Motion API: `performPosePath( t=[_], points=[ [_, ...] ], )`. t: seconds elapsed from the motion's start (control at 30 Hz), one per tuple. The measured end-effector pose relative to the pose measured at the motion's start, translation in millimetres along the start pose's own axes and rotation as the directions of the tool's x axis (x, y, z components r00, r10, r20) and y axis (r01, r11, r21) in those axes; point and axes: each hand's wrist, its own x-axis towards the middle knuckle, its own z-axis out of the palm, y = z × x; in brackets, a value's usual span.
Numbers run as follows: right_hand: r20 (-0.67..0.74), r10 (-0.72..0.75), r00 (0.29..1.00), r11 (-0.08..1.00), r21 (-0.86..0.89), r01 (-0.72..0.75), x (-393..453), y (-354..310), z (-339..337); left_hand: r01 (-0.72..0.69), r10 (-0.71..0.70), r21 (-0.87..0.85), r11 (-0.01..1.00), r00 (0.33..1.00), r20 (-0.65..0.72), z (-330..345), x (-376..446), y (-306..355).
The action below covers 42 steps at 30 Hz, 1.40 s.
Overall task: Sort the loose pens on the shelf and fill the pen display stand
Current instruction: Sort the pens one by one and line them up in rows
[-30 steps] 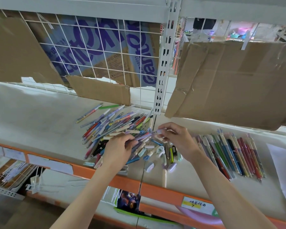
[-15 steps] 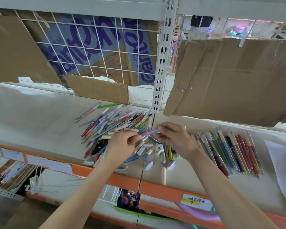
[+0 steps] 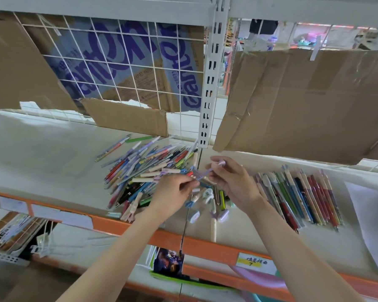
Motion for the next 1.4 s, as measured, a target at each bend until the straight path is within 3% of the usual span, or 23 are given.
performPosePath(
  t=[0.1,0.17,0.23,0.43,0.6,0.8,1.03,1.17,1.23,1.33,1.4],
  points=[
    [-0.112,-0.092,0.989,0.967,-0.246,0.062,1,-6,-14,0.038,-0.039,-0.022,0.999,0.999,-0.033,2,-1,-8],
    [-0.211,-0.216,0.953,0.832,-0.551,0.067,2,-13,-29,0.075,-0.07,0.041,0.996,0.991,-0.113,-3,0,-17],
    [-0.22,-0.266,0.939,0.649,-0.76,0.006,0,-14,-45,0.143,-0.124,0.128,0.981,0.982,-0.145,-8,-1,-27],
    [-0.105,-0.158,0.982,0.222,-0.973,-0.069,-10,6,-67,0.188,-0.172,0.305,0.934,0.982,-0.079,-6,-9,-39],
    [-0.165,-0.173,0.971,0.01,-0.986,-0.166,-7,7,-71,0.125,-0.107,0.31,0.942,0.991,-0.075,-7,-14,-40],
    [-0.198,-0.207,0.958,-0.061,-0.975,-0.215,-3,2,-59,0.112,-0.105,0.354,0.929,0.994,-0.039,-7,-14,-39],
    [0.078,-0.254,0.964,0.156,-0.98,0.121,18,11,-15,0.118,-0.11,0.458,0.881,0.993,-0.046,-4,-10,-39],
    [0.155,-0.182,0.971,0.184,-0.965,0.188,48,17,11,0.142,-0.137,0.449,0.882,0.99,-0.043,-5,-9,-42],
    [0.188,-0.099,0.977,0.141,-0.969,0.201,63,21,19,0.176,-0.159,0.366,0.914,0.984,-0.075,-10,-11,-42],
    [0.177,0.021,0.984,-0.037,-0.983,0.178,80,23,22,0.225,-0.21,0.221,0.949,0.974,-0.09,-20,-16,-39],
    [0.153,0.009,0.988,-0.064,-0.986,0.154,87,26,19,0.252,-0.242,0.128,0.959,0.966,-0.087,-25,-19,-36]
  ],
)
